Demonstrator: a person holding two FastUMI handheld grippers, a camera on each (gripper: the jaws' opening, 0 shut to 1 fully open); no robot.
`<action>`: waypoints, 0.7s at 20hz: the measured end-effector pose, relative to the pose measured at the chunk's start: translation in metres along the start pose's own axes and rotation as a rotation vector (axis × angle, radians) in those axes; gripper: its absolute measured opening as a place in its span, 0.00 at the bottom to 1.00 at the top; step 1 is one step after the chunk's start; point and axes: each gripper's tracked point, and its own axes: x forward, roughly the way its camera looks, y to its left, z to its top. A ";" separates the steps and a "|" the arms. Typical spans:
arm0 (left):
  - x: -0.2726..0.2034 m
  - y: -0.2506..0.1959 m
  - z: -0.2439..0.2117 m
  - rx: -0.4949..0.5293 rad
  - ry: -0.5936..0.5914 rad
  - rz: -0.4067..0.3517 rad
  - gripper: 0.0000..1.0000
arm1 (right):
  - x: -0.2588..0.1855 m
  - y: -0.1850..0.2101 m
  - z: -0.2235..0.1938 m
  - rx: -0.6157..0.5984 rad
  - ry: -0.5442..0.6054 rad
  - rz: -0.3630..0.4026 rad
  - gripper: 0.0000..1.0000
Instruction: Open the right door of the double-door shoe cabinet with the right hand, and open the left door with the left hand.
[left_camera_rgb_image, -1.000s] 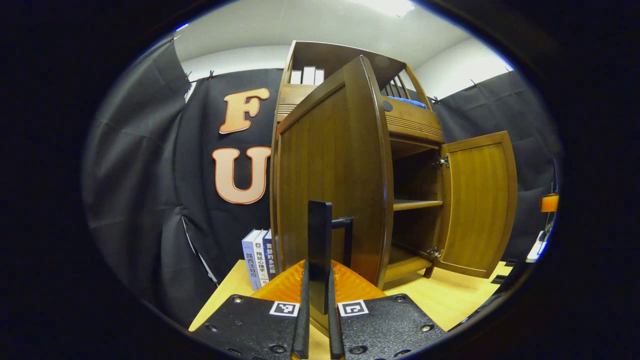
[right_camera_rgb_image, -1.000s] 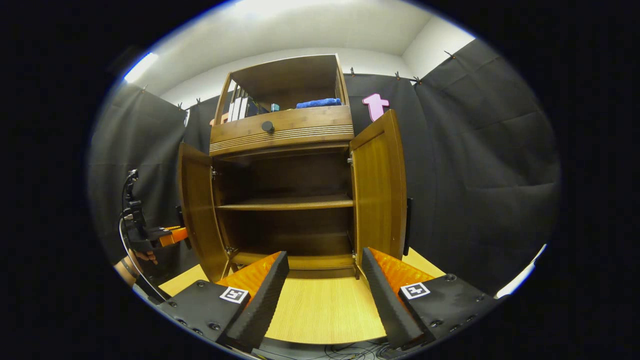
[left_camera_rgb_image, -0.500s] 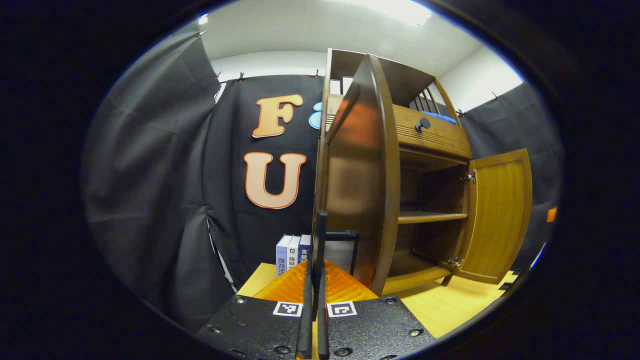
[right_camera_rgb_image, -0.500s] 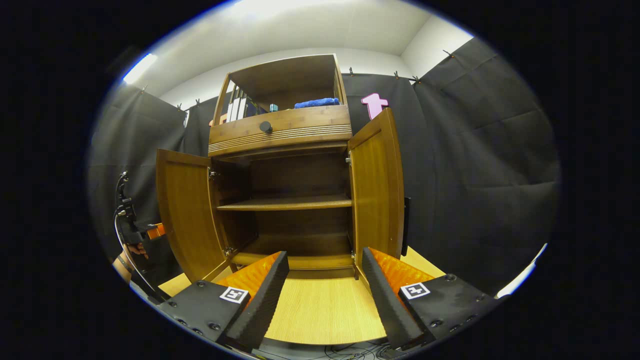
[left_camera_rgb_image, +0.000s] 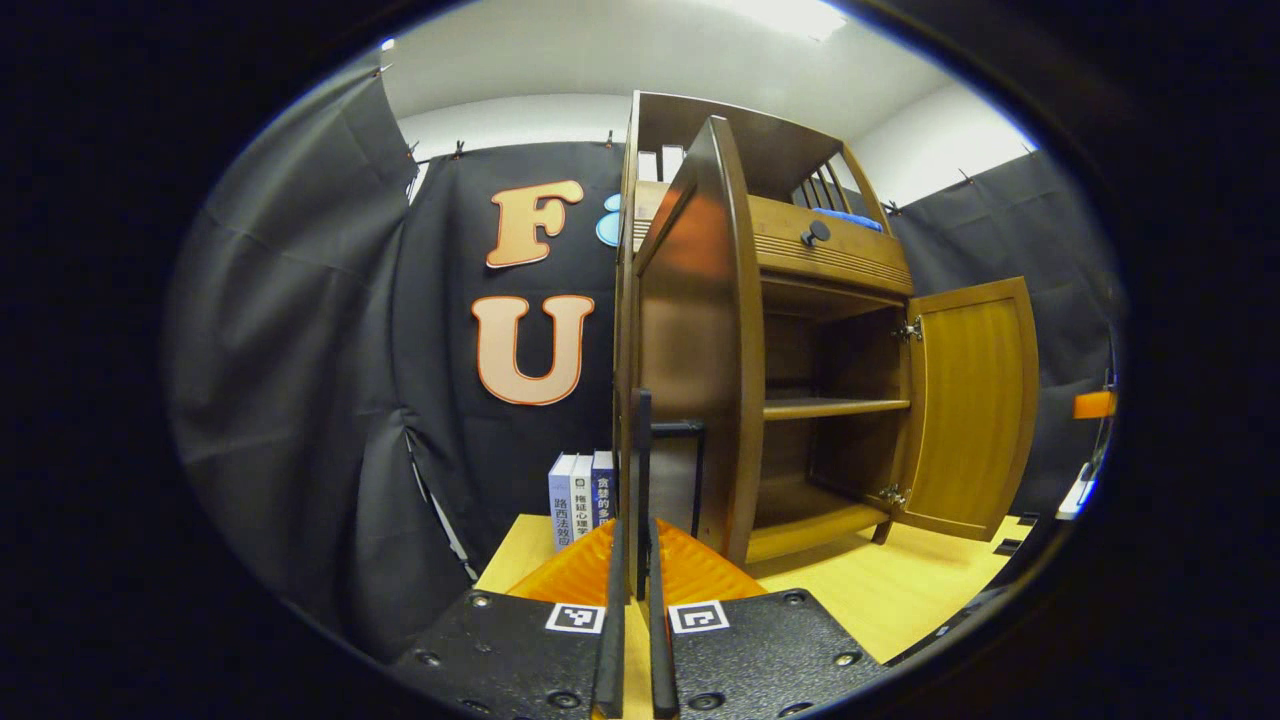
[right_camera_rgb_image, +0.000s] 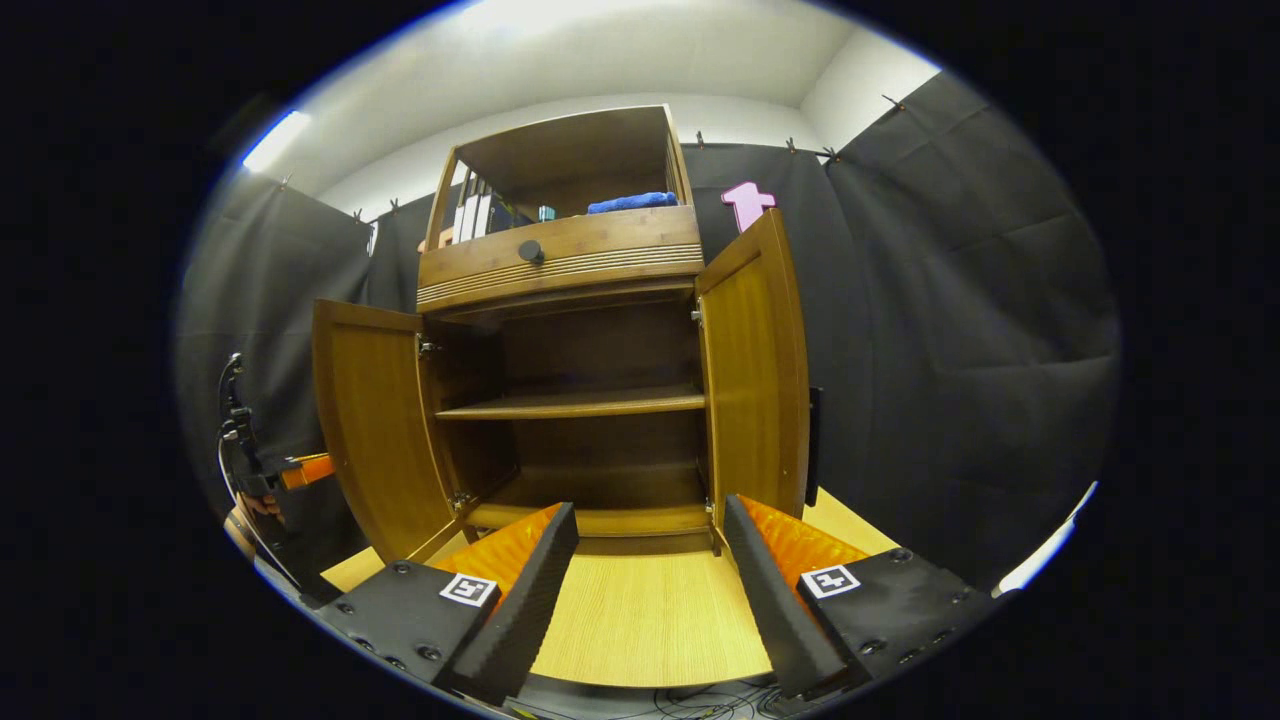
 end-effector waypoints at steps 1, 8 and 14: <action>-0.008 0.002 0.004 -0.001 -0.012 0.016 0.10 | 0.002 0.000 0.001 0.002 -0.005 -0.002 0.89; -0.044 -0.032 0.037 -0.016 -0.055 0.058 0.07 | 0.012 0.011 0.008 0.004 -0.021 0.037 0.89; -0.025 -0.104 0.057 0.017 -0.051 -0.027 0.10 | 0.010 0.016 0.008 -0.006 -0.023 0.043 0.89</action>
